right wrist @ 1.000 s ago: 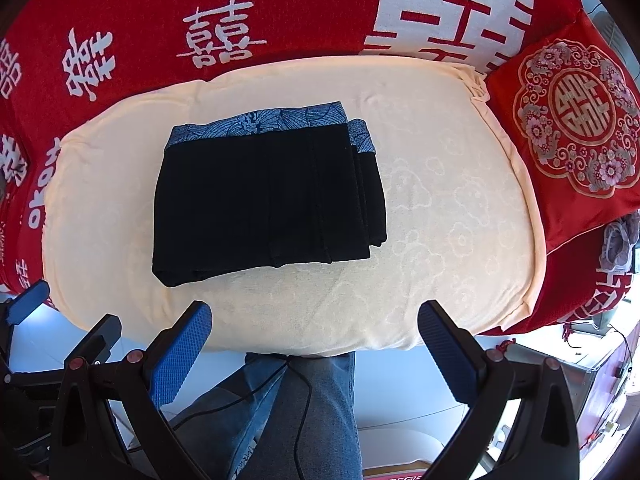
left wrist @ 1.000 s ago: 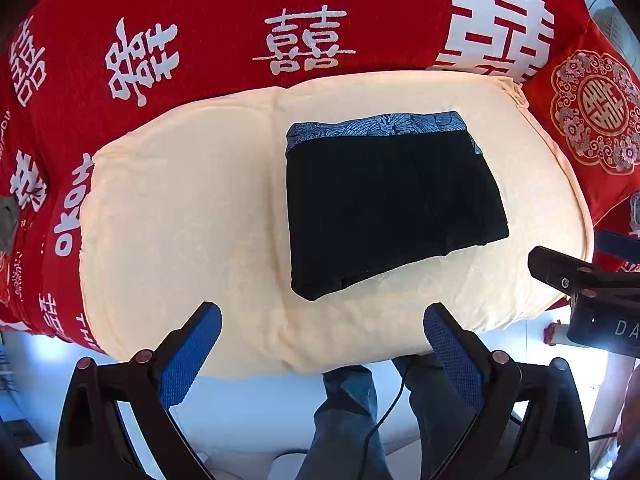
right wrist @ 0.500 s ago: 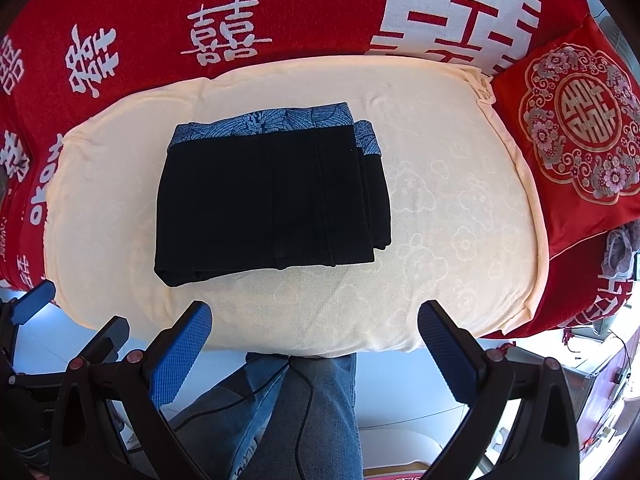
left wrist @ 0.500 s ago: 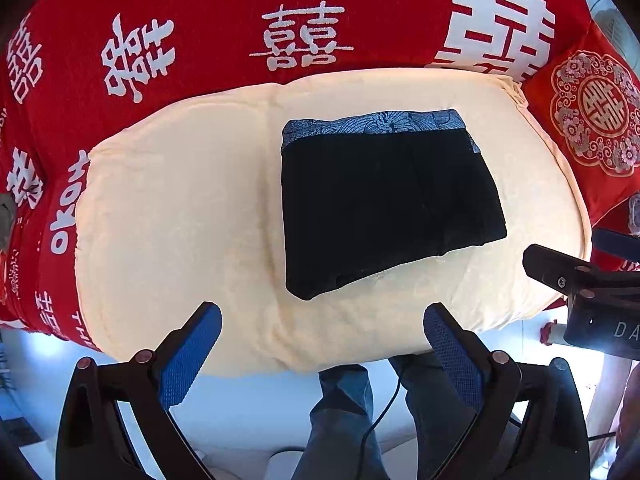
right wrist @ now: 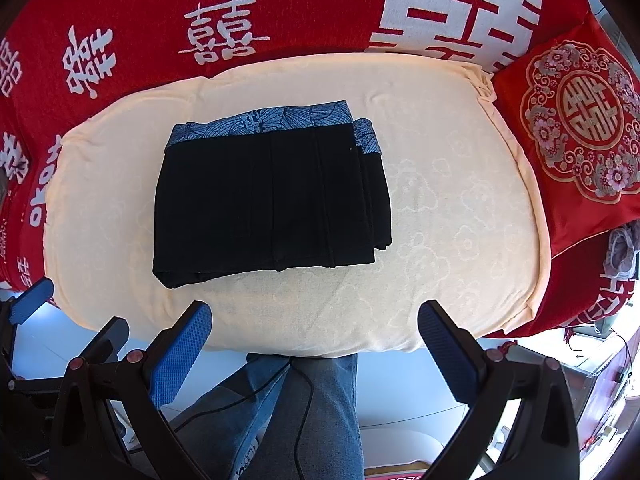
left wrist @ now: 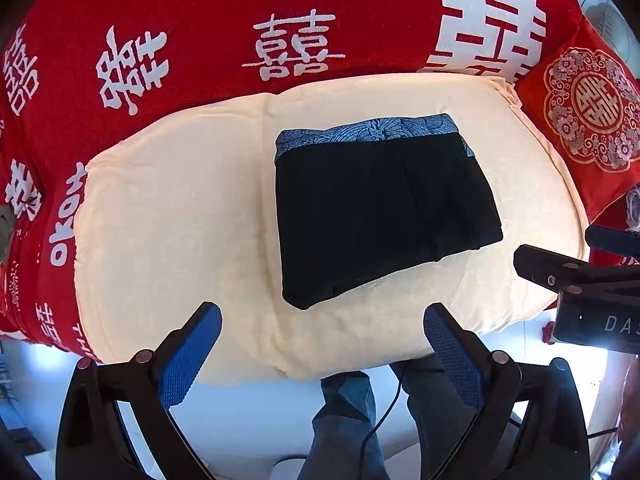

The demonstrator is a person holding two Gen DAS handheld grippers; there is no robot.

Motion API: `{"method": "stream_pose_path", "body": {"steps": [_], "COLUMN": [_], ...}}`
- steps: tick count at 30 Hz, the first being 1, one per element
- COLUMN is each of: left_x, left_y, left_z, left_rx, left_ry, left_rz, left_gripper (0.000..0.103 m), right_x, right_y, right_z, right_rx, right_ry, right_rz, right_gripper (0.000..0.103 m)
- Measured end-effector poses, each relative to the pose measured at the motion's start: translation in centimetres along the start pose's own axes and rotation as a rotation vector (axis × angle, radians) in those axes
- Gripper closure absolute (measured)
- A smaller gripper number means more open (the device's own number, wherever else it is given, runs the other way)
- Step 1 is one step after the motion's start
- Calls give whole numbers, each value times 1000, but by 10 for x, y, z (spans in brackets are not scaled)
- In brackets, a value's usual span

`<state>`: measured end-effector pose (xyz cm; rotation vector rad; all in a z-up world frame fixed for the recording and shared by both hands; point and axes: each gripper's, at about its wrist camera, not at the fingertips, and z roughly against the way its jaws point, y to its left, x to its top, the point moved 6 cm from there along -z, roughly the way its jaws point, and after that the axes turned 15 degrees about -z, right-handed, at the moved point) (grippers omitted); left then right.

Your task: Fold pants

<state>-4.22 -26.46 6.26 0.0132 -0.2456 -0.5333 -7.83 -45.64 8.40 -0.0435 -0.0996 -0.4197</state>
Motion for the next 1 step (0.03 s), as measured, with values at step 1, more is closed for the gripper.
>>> {"method": "stream_pose_path", "body": {"steps": [1], "left_x": [0], "left_y": [-1], "left_z": [0], "left_rx": [-4], "left_ry": [3], "left_rz": [-1], "left_gripper": [2], "right_x": [1], "right_y": [-1], "right_z": [0], "right_rx": [-1], "right_ry": [1], "right_rz": [-1], "right_gripper": [0]}}
